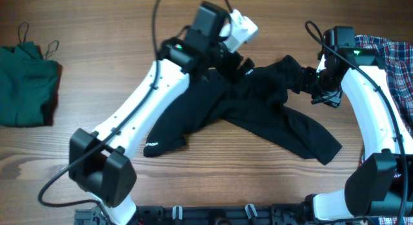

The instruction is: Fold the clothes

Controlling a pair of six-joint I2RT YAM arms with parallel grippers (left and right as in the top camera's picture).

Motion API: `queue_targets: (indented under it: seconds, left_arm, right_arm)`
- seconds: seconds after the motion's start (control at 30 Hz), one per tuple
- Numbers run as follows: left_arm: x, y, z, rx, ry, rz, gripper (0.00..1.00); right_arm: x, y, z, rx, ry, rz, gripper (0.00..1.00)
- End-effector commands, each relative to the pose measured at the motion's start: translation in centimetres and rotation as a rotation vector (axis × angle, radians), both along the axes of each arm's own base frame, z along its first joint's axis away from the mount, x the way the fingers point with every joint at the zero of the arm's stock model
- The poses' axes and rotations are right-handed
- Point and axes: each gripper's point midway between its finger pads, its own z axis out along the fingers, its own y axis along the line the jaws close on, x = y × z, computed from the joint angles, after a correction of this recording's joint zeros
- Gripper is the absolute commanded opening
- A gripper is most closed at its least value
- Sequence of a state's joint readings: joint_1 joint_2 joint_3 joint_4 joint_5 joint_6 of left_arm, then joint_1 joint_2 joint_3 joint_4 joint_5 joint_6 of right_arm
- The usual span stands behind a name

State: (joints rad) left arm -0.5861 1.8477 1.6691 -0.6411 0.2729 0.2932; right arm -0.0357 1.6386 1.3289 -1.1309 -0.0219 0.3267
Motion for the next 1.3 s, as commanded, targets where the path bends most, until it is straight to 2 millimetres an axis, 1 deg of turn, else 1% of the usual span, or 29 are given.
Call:
queue_targets:
  seconds: [0.0, 0.03, 0.07, 0.13, 0.2, 0.23, 0.3, 0.33, 0.43, 0.5, 0.57, 0.6, 0.63, 0.67, 0.77, 0.8, 0.87, 0.9, 1.0, 1.03, 1.1, 1.13, 1.17, 1.2, 1.23, 1.27]
  left_arm:
    - [1.2, -1.9, -4.0, 0.073, -0.013, -0.023, 0.96]
    - [1.4, -2.6, -5.7, 0.083, 0.003, -0.032, 0.57]
    - [1.6, -3.0, -7.2, 0.091, 0.016, -0.036, 0.47]
    - [2.1, -3.3, -9.1, 0.101, 0.030, -0.036, 0.42]
    - [2.9, -3.9, -11.6, 0.105, 0.033, -0.036, 0.40]
    - [3.3, -3.8, -13.8, 0.131, 0.048, -0.026, 0.38]
    - [3.3, -3.4, -15.1, 0.162, 0.067, -0.015, 0.36]
    - [3.0, -2.9, -15.9, 0.183, 0.091, -0.014, 0.34]
    - [1.8, -1.7, -17.1, 0.244, 0.146, -0.010, 0.29]
    - [1.5, -0.9, -18.2, 0.287, 0.170, 0.002, 0.30]
    - [2.5, 0.9, -18.9, 0.375, 0.133, 0.077, 0.30]
    - [3.4, 2.2, -19.0, 0.415, 0.115, 0.152, 0.30]
    - [3.8, 3.1, -19.0, 0.433, 0.112, 0.196, 0.30]
    - [4.3, 4.4, -19.1, 0.445, 0.126, 0.236, 0.30]
    - [5.6, 7.0, -19.5, 0.427, 0.165, 0.333, 0.30]
    - [6.5, 8.6, -19.8, 0.415, 0.183, 0.388, 0.31]
    - [7.6, 10.1, -20.3, 0.379, 0.210, 0.414, 0.32]
    - [8.4, 11.2, -20.4, 0.352, 0.221, 0.435, 0.32]
    - [10.2, 13.3, -19.8, 0.325, 0.196, 0.489, 0.33]
    - [10.9, 13.9, -18.9, 0.336, 0.168, 0.513, 0.31]
    - [12.9, 16.2, -15.8, 0.414, 0.039, 0.622, 0.31]
    - [13.5, 16.5, -14.1, 0.413, 0.003, 0.644, 0.31]
    - [13.5, 16.0, -13.0, 0.396, 0.000, 0.634, 0.31]
    - [13.2, 14.8, -11.8, 0.366, 0.004, 0.603, 0.31]
    - [12.2, 12.1, -10.2, 0.299, 0.024, 0.527, 0.28]
    - [10.9, 9.1, -9.1, 0.222, 0.051, 0.430, 0.27]
  right_arm:
    - [-0.6, -1.1, 0.9, -0.028, -0.011, -0.059, 0.46]
    - [-0.5, -1.6, 1.6, -0.018, -0.039, -0.083, 0.19]
    - [-0.6, -1.9, 1.9, -0.019, -0.049, -0.091, 0.08]
    - [-0.8, -2.1, 2.2, -0.020, -0.055, -0.094, 0.06]
    - [-1.2, -2.1, 2.2, -0.022, -0.040, -0.075, 0.09]
    - [-1.2, -2.1, 2.2, -0.022, -0.039, -0.074, 0.11]
    - [-1.2, -2.1, 2.2, -0.022, -0.039, -0.074, 0.11]
    - [-1.2, -2.1, 2.2, -0.023, -0.040, -0.074, 0.13]
    - [-1.0, -2.1, 2.2, -0.024, -0.045, -0.074, 0.15]
    - [-0.9, -2.2, 2.2, -0.026, -0.049, -0.062, 0.16]
    - [-0.9, -2.2, 2.2, -0.027, -0.050, -0.049, 0.16]
    - [-0.9, -2.2, 2.2, -0.027, -0.050, -0.049, 0.17]
    - [-0.9, -2.2, 2.2, -0.027, -0.050, -0.049, 0.17]
    - [-0.9, -2.2, 2.2, -0.027, -0.050, -0.048, 0.17]
    - [-0.9, -2.1, 2.2, -0.027, -0.050, -0.048, 0.18]
    - [-0.9, -2.1, 2.2, -0.027, -0.050, -0.048, 0.18]
    - [-0.9, -2.1, 2.2, -0.027, -0.050, -0.049, 0.18]
    - [-0.9, -2.1, 2.2, -0.027, -0.049, -0.048, 0.18]
    - [-0.9, -2.1, 2.2, -0.027, -0.049, -0.048, 0.18]
    - [-0.9, -2.1, 2.2, -0.027, -0.051, -0.048, 0.18]
    - [-0.7, -2.2, 2.2, -0.028, -0.056, -0.048, 0.18]
    - [-0.8, -2.2, 2.2, -0.027, -0.056, -0.048, 0.18]
    - [-0.8, -2.2, 2.2, -0.027, -0.056, -0.048, 0.18]
    - [-0.6, -2.2, 2.3, -0.028, -0.062, -0.048, 0.18]
    - [-0.4, -2.2, 2.3, -0.028, -0.070, -0.048, 0.18]
    - [-0.3, -2.2, 2.3, -0.029, -0.074, -0.049, 0.18]
